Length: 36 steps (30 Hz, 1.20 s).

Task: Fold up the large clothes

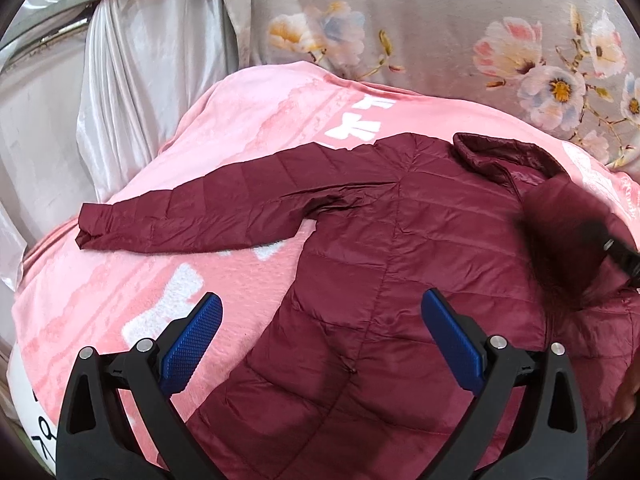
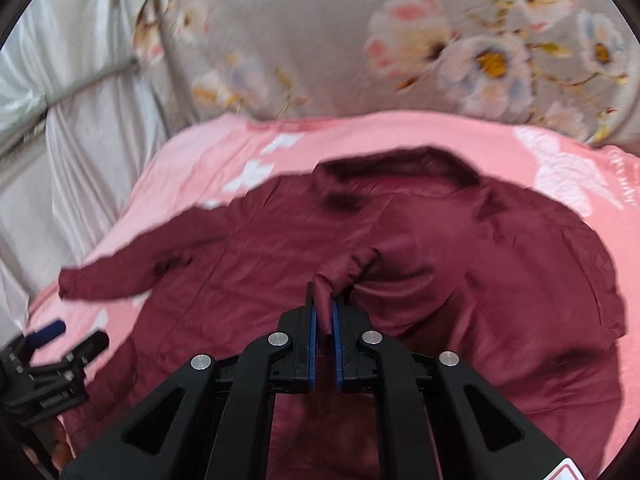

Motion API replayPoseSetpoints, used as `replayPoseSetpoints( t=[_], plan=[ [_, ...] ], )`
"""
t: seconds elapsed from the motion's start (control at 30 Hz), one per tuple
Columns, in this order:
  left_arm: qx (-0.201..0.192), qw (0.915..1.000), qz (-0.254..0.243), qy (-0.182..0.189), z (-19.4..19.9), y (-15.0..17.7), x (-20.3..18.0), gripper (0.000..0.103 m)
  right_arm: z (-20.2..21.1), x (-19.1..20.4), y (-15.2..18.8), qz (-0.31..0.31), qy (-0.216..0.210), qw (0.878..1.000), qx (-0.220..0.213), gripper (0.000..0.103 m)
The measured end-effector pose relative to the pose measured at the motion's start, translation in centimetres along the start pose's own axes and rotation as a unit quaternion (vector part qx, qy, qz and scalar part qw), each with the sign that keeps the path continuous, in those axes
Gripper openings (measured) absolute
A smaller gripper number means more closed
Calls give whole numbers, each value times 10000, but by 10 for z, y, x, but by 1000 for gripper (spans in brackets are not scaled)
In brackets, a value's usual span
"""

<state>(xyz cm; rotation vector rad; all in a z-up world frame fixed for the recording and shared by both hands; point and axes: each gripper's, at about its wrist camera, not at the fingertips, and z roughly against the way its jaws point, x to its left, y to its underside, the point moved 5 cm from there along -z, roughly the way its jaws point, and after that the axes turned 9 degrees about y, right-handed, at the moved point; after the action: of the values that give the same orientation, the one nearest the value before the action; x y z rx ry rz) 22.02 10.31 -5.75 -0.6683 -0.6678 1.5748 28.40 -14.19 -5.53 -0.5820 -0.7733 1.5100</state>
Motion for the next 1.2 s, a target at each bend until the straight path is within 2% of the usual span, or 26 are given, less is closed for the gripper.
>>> replayPoseSetpoints(
  t=[0.13,0.2,0.27,0.37,0.47,0.57,0.7,0.8,0.83,0.93,1.03,1.07,1.1,1.13,1.17,1.2],
  plan=[
    [26,9999,37,91,-5,1,1,97,-13,25,11,269,-33,9995,159,11],
    [57,9998,53,178,-8,2,-1,97,-14,33,15,375,-127,9990,202,15],
    [115,9994,74,316,-10,2,-4,97,-12,39,15,476,-307,9982,171,31],
    [175,9984,170,508,-11,2,-8,97,2,52,17,684,-642,9956,11,45],
    [202,9977,284,583,-11,2,-7,97,18,59,23,842,-902,9923,-137,46],
    [252,9968,428,627,-13,1,-2,97,29,48,24,707,-831,9937,-240,46],
    [317,9948,596,759,-14,-1,-1,97,42,3,24,-84,-657,9975,-238,46],
    [466,9905,678,1105,-19,-2,-14,97,49,-41,27,-591,-103,9981,-131,46],
    [625,9871,685,1303,-27,-3,-23,97,53,-60,29,-748,191,9970,-113,46],
    [1145,9764,851,1621,-61,-3,-41,97,60,-112,33,-1247,712,9896,-84,46],
    [1560,9586,1275,2012,-91,3,-54,97,65,-166,35,-1925,1036,9758,-45,46],
    [1564,9567,1359,2044,-95,4,-57,96,63,-181,36,-2097,1086,9717,-11,46],
    [1480,9581,1392,2020,-97,3,-59,94,61,-194,37,-2261,1121,9676,27,46],
    [1409,9598,1364,2008,-98,1,-61,82,56,-211,38,-2486,1112,9622,87,47],
    [1387,9614,1262,2015,-99,-1,-65,57,52,-219,40,-2621,1087,9588,137,47],
    [1424,9610,1193,2051,-102,-3,-69,47,46,-228,41,-2759,1052,9552,201,47]
  ],
)
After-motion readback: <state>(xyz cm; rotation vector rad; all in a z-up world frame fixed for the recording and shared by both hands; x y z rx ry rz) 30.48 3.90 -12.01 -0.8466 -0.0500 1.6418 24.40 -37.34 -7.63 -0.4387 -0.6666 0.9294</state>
